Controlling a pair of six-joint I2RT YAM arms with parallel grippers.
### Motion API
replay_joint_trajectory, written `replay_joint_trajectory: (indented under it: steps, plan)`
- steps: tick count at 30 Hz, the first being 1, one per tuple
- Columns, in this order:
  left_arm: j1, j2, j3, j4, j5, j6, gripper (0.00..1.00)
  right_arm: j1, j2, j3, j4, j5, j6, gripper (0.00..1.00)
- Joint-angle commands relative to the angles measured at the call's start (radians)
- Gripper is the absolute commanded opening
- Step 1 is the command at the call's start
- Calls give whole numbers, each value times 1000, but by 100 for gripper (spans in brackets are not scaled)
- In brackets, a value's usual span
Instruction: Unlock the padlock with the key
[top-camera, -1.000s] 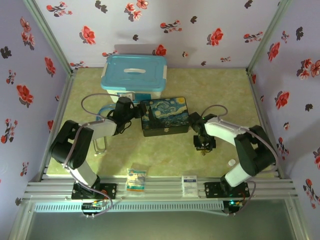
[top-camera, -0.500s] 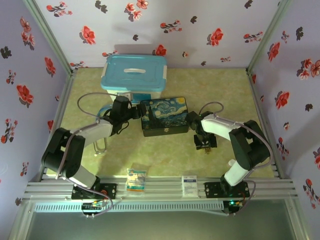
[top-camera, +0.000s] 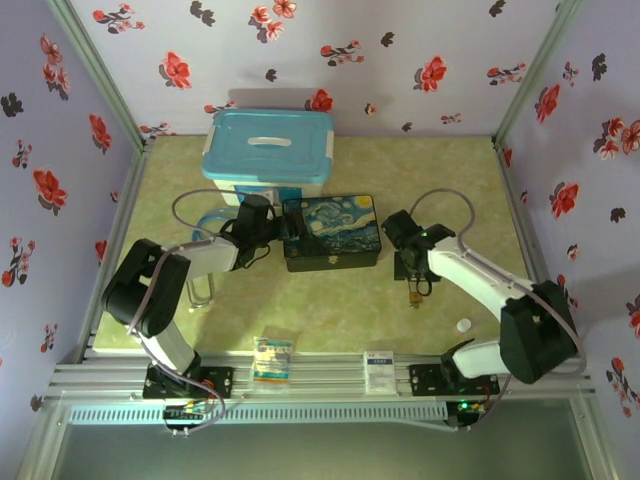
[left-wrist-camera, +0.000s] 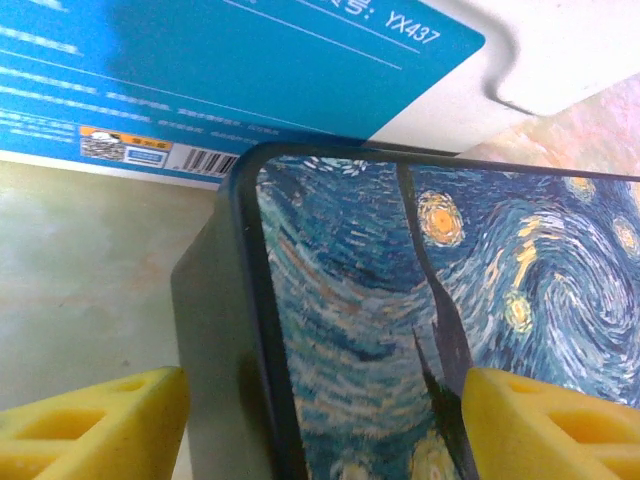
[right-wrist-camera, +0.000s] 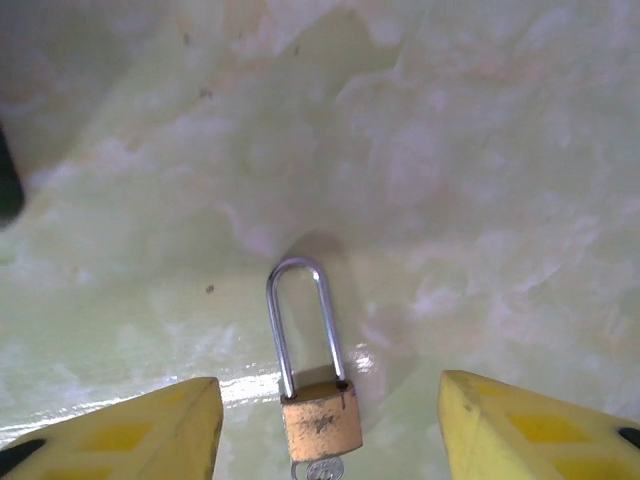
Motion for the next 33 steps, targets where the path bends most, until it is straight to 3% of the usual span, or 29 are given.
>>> replay_joint_trajectory:
  steps: [1,6,8,11,14,19,22,26,30,33]
  plan:
    - [-9,2,20,-15,-18,16,72,-14,-80,-16,33,87,4,62]
    - [-8,-165,13,-151,-146,57,80,-68,-190,-9,85,109,-31,79]
    - [-7,-278,6,-215,-191,84,83,-103,-227,-2,119,125,-48,99]
    - [-2,-454,-19,-302,-290,168,99,-176,-282,-13,217,134,-96,99]
    - [35,-571,-31,-398,-391,272,100,-259,-328,-34,323,129,-143,99]
    - [165,-648,-107,-446,-450,403,100,-347,-339,-136,562,132,-247,99]
    - [236,-695,-184,-405,-499,448,100,-355,-322,-233,742,166,-373,99]
    - [296,-712,-310,-182,-574,569,100,-382,-293,-370,1008,159,-446,99]
    - [372,-556,-351,5,-538,624,100,-421,-174,-445,1248,108,-431,99]
    - [392,-440,-414,251,-495,620,100,-424,-62,-504,1476,113,-409,99]
